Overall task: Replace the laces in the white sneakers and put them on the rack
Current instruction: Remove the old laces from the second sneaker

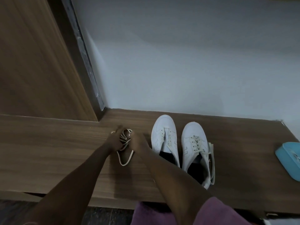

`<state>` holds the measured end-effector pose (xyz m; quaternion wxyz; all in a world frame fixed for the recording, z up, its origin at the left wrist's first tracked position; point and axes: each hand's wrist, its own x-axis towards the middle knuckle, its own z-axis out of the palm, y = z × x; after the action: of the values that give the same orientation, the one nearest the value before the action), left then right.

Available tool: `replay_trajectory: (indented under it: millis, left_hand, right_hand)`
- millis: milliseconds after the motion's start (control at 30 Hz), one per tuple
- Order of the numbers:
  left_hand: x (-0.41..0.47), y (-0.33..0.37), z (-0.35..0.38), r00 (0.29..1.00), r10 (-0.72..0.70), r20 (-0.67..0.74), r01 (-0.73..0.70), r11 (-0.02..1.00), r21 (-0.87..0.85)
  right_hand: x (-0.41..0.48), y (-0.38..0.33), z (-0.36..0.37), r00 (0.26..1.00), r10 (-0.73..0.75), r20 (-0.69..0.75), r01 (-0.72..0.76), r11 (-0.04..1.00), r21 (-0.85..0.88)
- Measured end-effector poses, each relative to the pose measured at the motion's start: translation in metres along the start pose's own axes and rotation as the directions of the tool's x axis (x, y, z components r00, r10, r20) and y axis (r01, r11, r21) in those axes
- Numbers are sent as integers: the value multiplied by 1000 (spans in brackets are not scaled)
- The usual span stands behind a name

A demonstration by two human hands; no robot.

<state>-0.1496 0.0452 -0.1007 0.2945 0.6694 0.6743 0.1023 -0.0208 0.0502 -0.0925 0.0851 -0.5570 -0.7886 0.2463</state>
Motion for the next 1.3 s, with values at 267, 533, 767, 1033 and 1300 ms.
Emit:
replay_trajectory:
  millis: [267,533,767,1033,1300]
  left_hand:
    - [-8,26,12,992,-92,-85,82,990,-111]
    - [-23,100,-1,997,-40,-71,-26,673,-739]
    - [-53,184,0,985,173,18,-117,738,-664]
    - [-59,255,24,906,378,188,-185,756,-627]
    - [-45,326,93,892,209,401,26,861,-507]
  right_hand:
    - [-19,11,-38,949,315,8,-244,718,652]
    - [-63,24,-92,985,171,18,-100,487,867]
    - [-113,58,-131,997,75,-25,-19,534,845]
    - [-162,115,-199,872,437,-220,138,211,968]
    - [-232,229,-214,804,548,-231,-91,496,863]
